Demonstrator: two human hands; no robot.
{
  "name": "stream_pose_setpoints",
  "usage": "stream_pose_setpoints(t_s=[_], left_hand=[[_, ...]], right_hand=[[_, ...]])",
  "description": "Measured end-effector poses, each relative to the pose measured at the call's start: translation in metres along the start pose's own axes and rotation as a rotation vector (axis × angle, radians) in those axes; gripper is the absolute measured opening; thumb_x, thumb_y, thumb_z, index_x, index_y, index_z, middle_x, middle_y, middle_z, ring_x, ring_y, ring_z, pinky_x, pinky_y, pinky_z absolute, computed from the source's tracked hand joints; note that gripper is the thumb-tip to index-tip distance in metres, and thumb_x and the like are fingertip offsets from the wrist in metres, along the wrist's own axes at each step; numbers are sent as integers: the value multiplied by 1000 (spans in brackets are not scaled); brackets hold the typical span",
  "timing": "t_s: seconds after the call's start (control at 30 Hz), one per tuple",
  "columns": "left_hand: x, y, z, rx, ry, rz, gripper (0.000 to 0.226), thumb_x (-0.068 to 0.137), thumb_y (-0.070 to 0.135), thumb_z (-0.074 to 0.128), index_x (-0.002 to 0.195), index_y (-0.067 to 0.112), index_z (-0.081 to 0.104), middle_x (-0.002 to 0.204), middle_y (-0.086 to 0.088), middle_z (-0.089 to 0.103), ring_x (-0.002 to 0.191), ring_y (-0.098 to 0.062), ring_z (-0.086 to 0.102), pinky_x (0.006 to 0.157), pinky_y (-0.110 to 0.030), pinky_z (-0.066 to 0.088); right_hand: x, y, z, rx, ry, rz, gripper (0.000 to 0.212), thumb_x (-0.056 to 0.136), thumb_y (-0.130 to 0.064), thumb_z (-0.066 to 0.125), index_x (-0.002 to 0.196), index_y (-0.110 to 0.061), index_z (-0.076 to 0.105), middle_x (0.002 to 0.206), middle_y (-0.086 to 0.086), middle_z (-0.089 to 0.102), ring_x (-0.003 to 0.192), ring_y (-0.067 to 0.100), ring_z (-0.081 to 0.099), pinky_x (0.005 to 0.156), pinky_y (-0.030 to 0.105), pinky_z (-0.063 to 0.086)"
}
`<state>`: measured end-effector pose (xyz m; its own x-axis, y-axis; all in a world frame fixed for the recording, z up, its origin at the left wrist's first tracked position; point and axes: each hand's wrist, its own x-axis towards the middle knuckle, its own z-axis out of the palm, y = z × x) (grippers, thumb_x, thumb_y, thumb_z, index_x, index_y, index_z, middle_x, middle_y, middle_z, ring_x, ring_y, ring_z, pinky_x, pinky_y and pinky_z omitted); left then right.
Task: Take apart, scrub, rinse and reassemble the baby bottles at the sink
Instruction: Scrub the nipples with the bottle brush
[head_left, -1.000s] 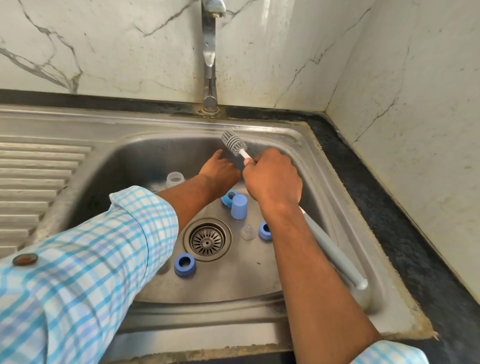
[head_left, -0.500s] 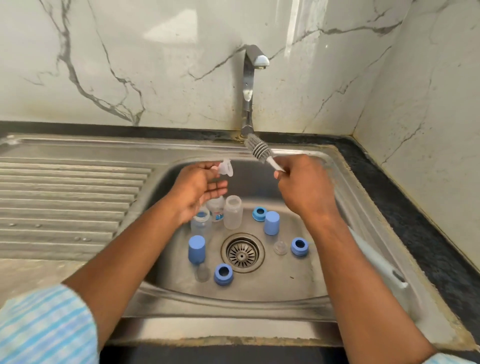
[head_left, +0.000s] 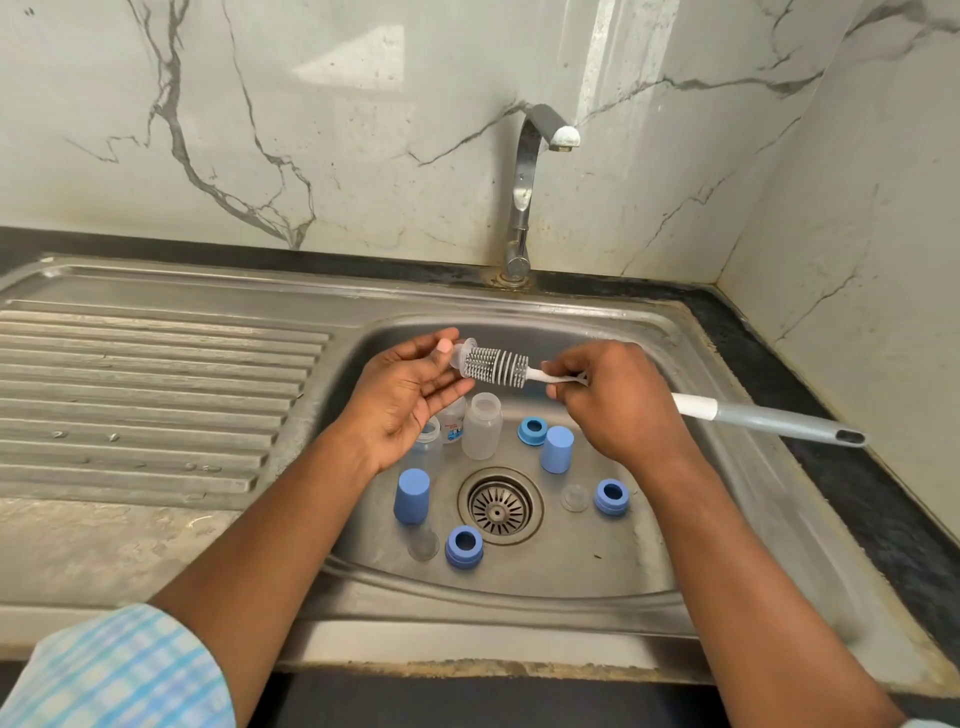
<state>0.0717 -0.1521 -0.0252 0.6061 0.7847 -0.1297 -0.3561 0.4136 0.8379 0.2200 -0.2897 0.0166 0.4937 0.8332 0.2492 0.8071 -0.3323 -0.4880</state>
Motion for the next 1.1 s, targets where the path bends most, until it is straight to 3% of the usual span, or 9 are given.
stream_pose_setpoints(t_s=[0.33,0.4,0.5,0.63,0.77,0.87,0.93,1.03,1.1], left_hand=[[-3,-1,0,-60,-16,13,18,90,0,58,101,10,67,95,-6,77,91,-16,74,74,-28,61],[-5,0,1,-66,-56,31,17,89,2,58,99,11,68,94,-4,77,89,-15,74,73,-27,61],[-8,1,3,-53,-118,71,22,77,6,63,97,12,68,95,-3,77,92,-14,73,75,-28,60],[-11,3,5,-80,-242,123,30,77,0,59,90,19,78,112,-4,74,109,-17,68,90,-34,57],[-12,5,3,-151,-362,94,47,79,-9,52,101,23,78,127,-6,67,120,-17,63,98,-33,53],[-11,4,5,-135,-297,95,38,76,-6,56,100,16,76,116,-7,72,112,-18,67,95,-32,55],[-11,2,7,-100,-228,77,34,74,-3,60,104,11,69,108,-6,74,103,-18,70,89,-31,58],[-10,1,7,-64,-143,18,34,73,3,64,106,7,66,101,-8,74,96,-18,72,81,-29,60],[-10,2,6,-58,-100,-22,34,72,6,66,105,7,67,101,-11,74,95,-19,73,81,-30,61]], right_hand=[[-5,-7,-2,-69,-33,-101,21,94,-32,65,113,-29,74,88,-7,72,83,17,64,75,34,51],[-4,-6,-2,-5,-97,-98,15,95,-34,62,96,-31,76,66,-11,61,65,15,55,64,32,45],[-4,-5,-5,142,-188,-51,33,98,-32,57,70,-17,65,52,-7,42,52,14,34,56,33,33],[-7,-9,-8,256,-268,-4,29,102,-29,52,82,-19,72,55,-2,48,48,8,37,55,28,35],[-6,-11,-2,340,-269,-4,31,103,-29,49,88,-15,71,56,-4,49,51,8,40,55,25,35],[-5,-9,-1,339,-235,-52,34,101,-28,54,79,-5,66,55,-1,46,48,8,35,51,24,33],[-5,-6,-1,240,-169,-97,35,98,-30,59,70,-10,63,52,-3,46,48,11,35,52,30,34],[-4,-7,-2,24,-34,-108,13,93,-35,65,93,-28,77,65,-7,63,60,14,54,59,30,43],[-5,-11,-2,-65,50,-111,15,91,-34,68,102,-29,77,75,-7,69,69,16,60,63,30,43]])
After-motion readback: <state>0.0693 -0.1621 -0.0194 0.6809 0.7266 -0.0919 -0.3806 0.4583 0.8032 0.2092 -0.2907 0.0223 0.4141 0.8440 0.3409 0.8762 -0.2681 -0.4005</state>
